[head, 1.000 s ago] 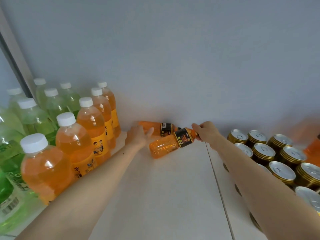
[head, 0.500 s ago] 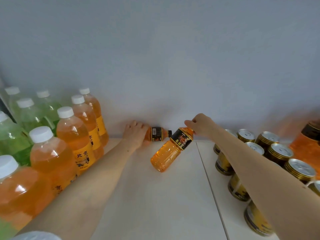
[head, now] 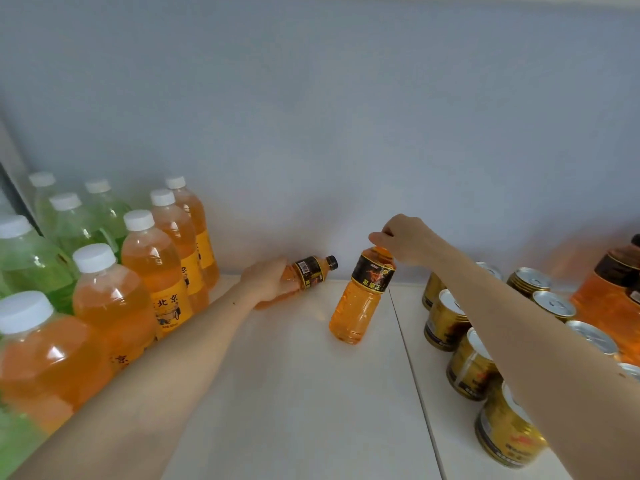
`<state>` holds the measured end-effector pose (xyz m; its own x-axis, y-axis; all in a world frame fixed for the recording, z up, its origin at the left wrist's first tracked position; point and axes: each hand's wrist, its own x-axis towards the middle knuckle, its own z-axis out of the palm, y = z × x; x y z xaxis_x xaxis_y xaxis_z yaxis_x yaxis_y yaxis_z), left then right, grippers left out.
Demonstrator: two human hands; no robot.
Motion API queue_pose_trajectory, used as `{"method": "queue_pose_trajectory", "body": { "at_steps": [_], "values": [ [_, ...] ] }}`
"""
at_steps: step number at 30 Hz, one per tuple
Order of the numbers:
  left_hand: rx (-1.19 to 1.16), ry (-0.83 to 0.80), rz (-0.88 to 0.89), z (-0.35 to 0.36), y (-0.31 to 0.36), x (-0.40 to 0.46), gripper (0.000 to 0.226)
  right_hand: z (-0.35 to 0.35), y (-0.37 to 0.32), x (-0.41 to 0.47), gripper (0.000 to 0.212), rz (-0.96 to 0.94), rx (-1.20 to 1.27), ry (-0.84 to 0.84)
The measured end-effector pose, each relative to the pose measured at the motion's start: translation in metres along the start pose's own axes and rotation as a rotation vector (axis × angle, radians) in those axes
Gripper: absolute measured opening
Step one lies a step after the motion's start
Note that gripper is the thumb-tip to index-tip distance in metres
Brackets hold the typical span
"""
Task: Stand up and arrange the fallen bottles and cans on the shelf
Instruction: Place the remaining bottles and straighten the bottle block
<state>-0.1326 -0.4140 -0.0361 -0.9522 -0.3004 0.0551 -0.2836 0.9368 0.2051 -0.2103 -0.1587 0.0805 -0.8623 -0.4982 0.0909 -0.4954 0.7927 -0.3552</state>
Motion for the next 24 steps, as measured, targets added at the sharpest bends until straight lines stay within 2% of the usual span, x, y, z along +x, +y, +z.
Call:
{"method": "queue_pose_trajectory", "body": {
  "at_steps": [2, 6, 9, 14, 19, 24],
  "values": [
    [-0.216, 0.007, -0.004, -0.003, 0.001, -0.008, 0.062, -0.004, -0.003, -0.003, 0.039, -0.035, -0.023, 0.020],
    [-0.831, 0.049, 0.053, -0.006, 0.010, -0.033, 0.032, -0.005, -0.014, -0.007, 0.035, -0.085, -0.076, 0.043],
    [-1.048, 0.068, 0.065, -0.005, 0.017, -0.056, 0.034, 0.000, -0.019, -0.011, 0.036, -0.123, -0.085, 0.072],
    [-1.153, 0.060, 0.087, 0.002, 0.018, -0.079, 0.049, 0.005, -0.020, -0.022, 0.041, -0.173, 0.015, 0.115],
    [-1.164, 0.014, 0.062, 0.009, 0.013, -0.093, 0.092, 0.007, -0.019, -0.029, 0.043, -0.184, 0.041, 0.074],
    [-1.112, 0.007, 0.061, 0.007, 0.003, -0.105, 0.085, 0.009, -0.014, -0.038, 0.036, -0.183, 0.159, 0.056]
  ]
}}
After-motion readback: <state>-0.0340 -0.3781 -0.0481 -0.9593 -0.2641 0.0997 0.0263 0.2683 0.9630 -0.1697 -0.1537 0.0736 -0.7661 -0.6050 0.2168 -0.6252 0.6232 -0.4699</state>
